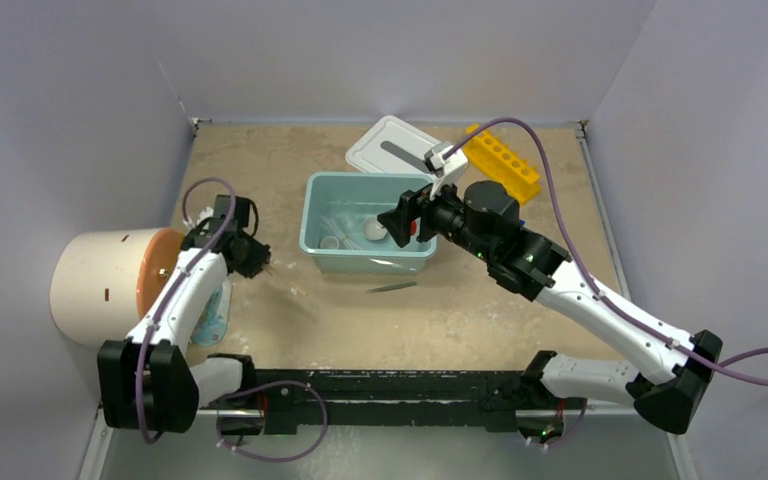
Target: Organize the chemistry lab equipment
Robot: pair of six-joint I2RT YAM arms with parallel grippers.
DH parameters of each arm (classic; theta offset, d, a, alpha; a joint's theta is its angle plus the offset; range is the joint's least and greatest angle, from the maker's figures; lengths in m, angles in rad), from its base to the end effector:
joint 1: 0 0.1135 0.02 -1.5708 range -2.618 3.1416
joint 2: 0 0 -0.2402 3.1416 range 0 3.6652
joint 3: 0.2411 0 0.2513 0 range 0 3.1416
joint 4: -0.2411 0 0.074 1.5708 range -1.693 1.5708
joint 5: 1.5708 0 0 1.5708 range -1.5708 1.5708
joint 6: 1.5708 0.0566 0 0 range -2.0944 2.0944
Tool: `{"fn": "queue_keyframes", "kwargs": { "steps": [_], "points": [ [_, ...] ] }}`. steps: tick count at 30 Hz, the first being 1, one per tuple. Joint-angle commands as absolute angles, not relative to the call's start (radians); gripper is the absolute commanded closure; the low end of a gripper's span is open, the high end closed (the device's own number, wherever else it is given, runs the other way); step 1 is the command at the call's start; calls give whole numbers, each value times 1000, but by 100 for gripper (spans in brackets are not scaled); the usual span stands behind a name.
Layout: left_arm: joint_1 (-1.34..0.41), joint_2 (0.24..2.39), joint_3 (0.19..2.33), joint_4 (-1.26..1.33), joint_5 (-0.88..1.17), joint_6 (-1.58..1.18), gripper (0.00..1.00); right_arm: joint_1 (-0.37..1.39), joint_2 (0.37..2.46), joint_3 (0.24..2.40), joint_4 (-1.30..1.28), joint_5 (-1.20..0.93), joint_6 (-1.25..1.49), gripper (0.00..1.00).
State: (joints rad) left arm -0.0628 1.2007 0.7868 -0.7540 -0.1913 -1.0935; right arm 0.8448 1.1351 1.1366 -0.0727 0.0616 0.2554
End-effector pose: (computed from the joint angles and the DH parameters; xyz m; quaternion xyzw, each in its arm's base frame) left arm 0.2317 -0.0038 0.1750 -0.4973 0.8392 -0.0305 0.2179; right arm 0.1969 0.2166 0.3823 -0.1924 0.7060 0.3369 0.5925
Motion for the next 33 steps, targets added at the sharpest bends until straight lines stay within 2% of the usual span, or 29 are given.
{"fn": "queue_keyframes", "kwargs": {
  "steps": [1, 5, 9, 18, 25, 33],
  "points": [
    [-54, 1114, 947, -766, -123, -916, 100, 842, 1090, 1165, -48, 76, 285, 24],
    [-54, 1039, 1054, -755, -19, -782, 100, 842, 1088, 1186, -30, 14, 316, 24],
    [-54, 965, 1123, -655, 190, -656, 100, 842, 1101, 1193, -5, -33, 370, 24],
    [-76, 993, 1232, -467, 642, -604, 100, 842, 1162, 1182, 169, -216, 530, 24],
    [-106, 1030, 1221, -221, 951, -720, 100, 841, 1203, 1131, 362, -375, 653, 26],
    [-109, 1050, 1148, 121, 1098, -958, 100, 842, 1272, 1103, 539, -494, 779, 32]
  ]
}}
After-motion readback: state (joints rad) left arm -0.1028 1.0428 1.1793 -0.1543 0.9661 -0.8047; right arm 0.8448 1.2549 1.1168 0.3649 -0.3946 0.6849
